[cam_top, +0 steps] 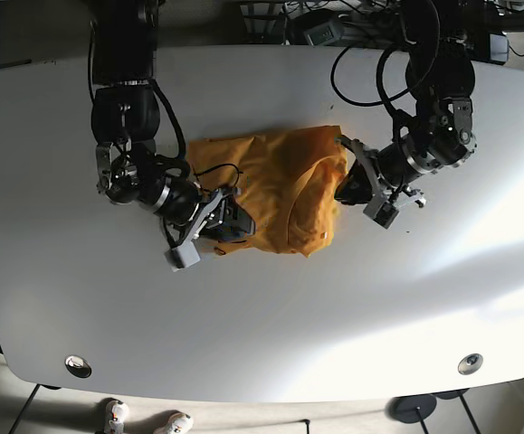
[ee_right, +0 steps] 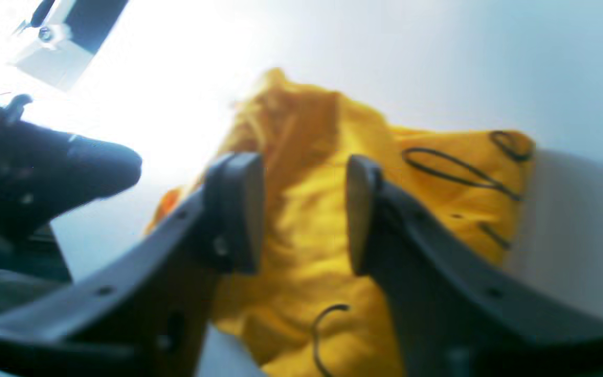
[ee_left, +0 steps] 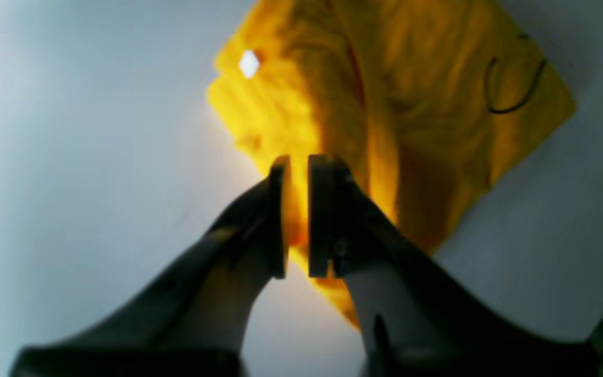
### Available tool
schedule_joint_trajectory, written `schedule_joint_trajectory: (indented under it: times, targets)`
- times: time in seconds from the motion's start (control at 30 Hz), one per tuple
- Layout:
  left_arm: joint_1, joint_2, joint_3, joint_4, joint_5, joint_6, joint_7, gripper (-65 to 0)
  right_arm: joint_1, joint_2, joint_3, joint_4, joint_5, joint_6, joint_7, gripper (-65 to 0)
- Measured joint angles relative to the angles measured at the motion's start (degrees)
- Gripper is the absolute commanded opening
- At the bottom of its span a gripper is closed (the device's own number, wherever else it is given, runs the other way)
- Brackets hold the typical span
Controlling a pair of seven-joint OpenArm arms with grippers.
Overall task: Fold the T-shirt properly
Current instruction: 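Release the right gripper and withdraw it from the folded orange shirt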
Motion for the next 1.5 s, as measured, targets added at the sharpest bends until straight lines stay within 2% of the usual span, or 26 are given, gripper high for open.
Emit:
schedule_joint_trajectory:
  times: [0.07, 0.13, 0.2, 0.3, 0.37, 0.43, 0.53, 0.63, 0.73, 0.93, 1.0, 1.13, 1.2, 1.23, 1.33, 1.5]
  targets:
    - [-0.02, 1.18, 3.15, -0.31, 0.07, 0.17, 0.00, -60.7, 3.15, 1.18, 0.22, -4.85, 0.37, 0.02, 0.09, -59.1]
    - [-0.02, 3.08, 4.61, -2.01, 0.02, 0.15, -0.04, -60.7, 7.04, 2.93, 0.00, -11.08, 0.33, 0.04, 2.51, -60.1]
    - [-0.04, 3.50, 5.11, -5.11, 0.02, 0.15, -0.09, -60.7, 9.35, 3.45, 0.02, -16.26, 0.33, 0.00, 6.80, -60.1]
    - [0.00, 3.28, 5.05, -9.38, 0.26, 0.20, -0.02, -60.7, 12.66, 2.97, -0.04, -24.28, -3.02, 0.02, 9.49, -60.2]
    - [-0.02, 3.32, 5.03, -10.51, 0.22, 0.20, -0.07, -60.7, 13.73, 1.84, -0.09, -25.77, -6.54, 0.07, 11.23, -60.2]
    - [-0.02, 3.30, 5.03, -12.28, 0.04, 0.17, -0.44, -60.7, 14.21, 0.20, 0.11, -26.88, -11.89, 0.09, 15.69, -60.2]
    - [0.13, 3.02, 4.66, -13.62, 0.04, 0.20, -0.44, -60.7, 14.49, -2.91, 0.02, -31.45, -25.59, 0.26, 20.90, -60.2]
    - [0.66, 3.10, 4.66, -13.51, 0.02, 0.20, -0.48, -60.7, 14.12, -3.76, -0.11, -35.32, -31.36, 1.09, 26.21, -60.4]
    - [0.94, 2.45, 4.70, -13.64, -0.04, 0.17, -0.50, -60.7, 14.29, -2.73, 0.26, -38.12, -31.34, 1.01, 30.16, -60.4]
    - [-2.75, -0.90, 4.83, -18.93, -1.49, -0.07, -1.29, -60.7, 13.35, 3.45, 0.28, -39.78, -30.97, 1.81, 35.19, -60.6]
    - [-5.46, -1.46, 4.72, -22.32, -2.03, -0.31, -1.55, -60.7, 11.78, 5.73, 1.14, -39.67, -27.41, 4.17, 36.65, -60.6]
    - [-11.19, -1.29, 4.87, -26.45, -0.72, -0.31, -0.57, -60.7, 8.70, 9.27, 2.19, -39.21, -19.26, 6.25, 37.68, -60.6]
    - [-11.96, -1.36, 4.92, -24.17, 0.13, -0.22, -0.26, -60.7, 7.43, 9.94, 2.19, -35.71, -19.10, 5.62, 35.71, -60.6]
    - [-11.87, -1.49, 4.92, -20.39, 0.04, -0.22, -0.20, -60.7, 5.95, 10.19, 2.21, -31.65, -19.21, 5.14, 32.65, -60.6]
    - [-11.78, -1.29, 4.87, -12.85, -0.42, -0.22, -0.35, -60.7, 4.59, 9.73, 2.10, -23.93, -20.20, 5.22, 25.40, -60.6]
    - [-4.55, -1.36, 4.74, -9.86, 0.04, 0.17, 0.28, -60.7, 8.90, 6.93, 0.76, -24.09, -20.87, 5.46, 25.03, -60.6]
